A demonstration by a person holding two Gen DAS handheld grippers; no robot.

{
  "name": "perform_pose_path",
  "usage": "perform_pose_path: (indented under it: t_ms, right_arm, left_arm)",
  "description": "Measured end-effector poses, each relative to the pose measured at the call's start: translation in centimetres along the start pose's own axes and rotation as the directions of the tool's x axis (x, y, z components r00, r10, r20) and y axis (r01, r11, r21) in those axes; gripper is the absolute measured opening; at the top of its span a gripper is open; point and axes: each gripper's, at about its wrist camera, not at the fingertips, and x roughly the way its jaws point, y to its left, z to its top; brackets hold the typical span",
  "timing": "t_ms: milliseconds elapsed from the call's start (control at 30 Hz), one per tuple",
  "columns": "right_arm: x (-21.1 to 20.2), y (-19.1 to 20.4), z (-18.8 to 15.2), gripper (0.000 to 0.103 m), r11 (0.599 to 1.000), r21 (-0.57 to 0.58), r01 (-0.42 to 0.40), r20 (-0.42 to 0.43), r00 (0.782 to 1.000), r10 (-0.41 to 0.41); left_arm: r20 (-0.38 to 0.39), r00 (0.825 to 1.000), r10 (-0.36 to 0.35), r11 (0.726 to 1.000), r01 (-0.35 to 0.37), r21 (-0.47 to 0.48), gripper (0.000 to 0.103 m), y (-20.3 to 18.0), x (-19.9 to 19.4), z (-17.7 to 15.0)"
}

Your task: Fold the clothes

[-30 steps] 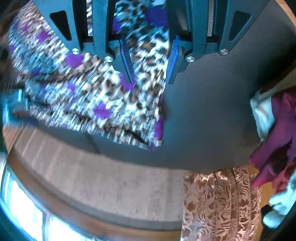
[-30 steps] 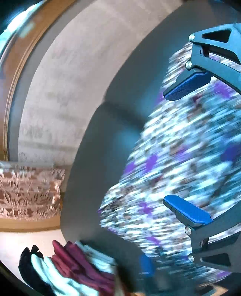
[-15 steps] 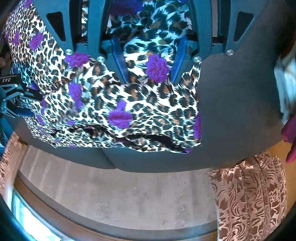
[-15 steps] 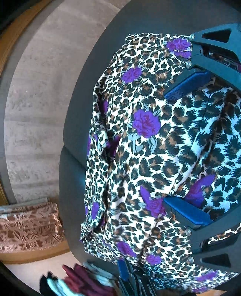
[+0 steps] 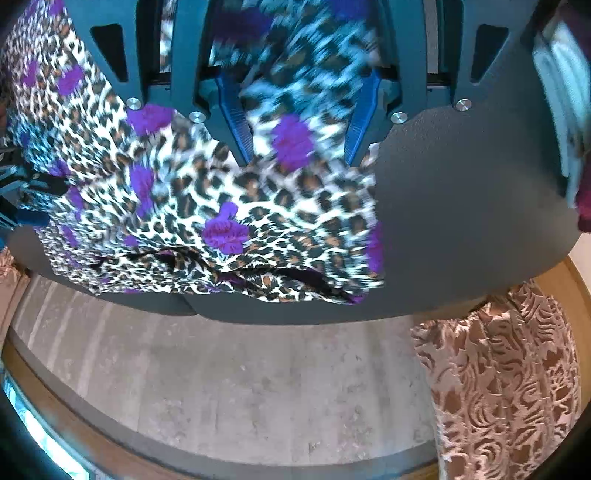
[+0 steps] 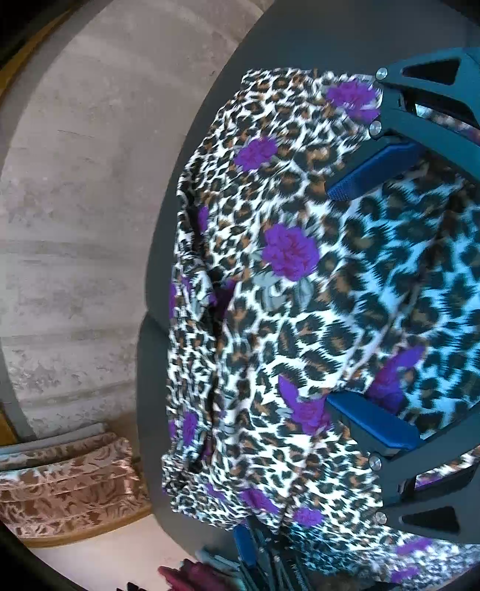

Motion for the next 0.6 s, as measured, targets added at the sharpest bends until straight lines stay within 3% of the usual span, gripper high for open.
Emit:
perform_pose_path:
  t_ms: [100, 167, 267, 367, 500, 600]
  right_arm:
    - [-3.5, -1.7, -2.4, 0.103, 0.989, 0.079, -0.126, 0.031, 0.992, 0.123]
    - [-5.9, -3.4, -5.6, 0.103, 0.958, 0.174, -0.229, 0.047, 0.973, 0.225]
    - [-9.2, -5.9, -11.1, 0.103, 0.874, 0.323, -0.363, 0.075, 0.930, 0.359]
    - [-12.0, -8.0, -17.5, 0.103, 0.789, 0.447, -0.423, 0.103, 0.900, 0.424]
    - [-15.1, -6.8, -23.0, 0.103, 0.730, 0.464, -0.502, 0.141, 0.855, 0.498]
    - [-15.4, -4.1, -24.5, 0.103, 0.698, 0.439, -0.565, 0.149, 0.812, 0.564]
  left_arm:
    - [0.018, 0.996, -0.090, 0.996, 0.091, -0.013, 0.053, 1.3, -3.2, -2.2]
    - [0.021, 0.989, -0.146, 0.989, 0.147, -0.026, 0.053, 2.2, -5.4, -4.1]
    - [0.021, 0.977, -0.210, 0.977, 0.211, -0.044, 0.053, 3.2, -8.4, -7.1]
    - [0.000, 0.970, -0.242, 0.968, 0.241, -0.065, 0.053, 3.7, -10.5, -10.7]
    - [-0.039, 0.958, -0.286, 0.951, 0.278, -0.137, 0.053, 3.8, -12.3, -15.5]
    - [-0.001, 0.960, -0.281, 0.949, 0.278, -0.150, 0.053, 3.4, -13.8, -17.9]
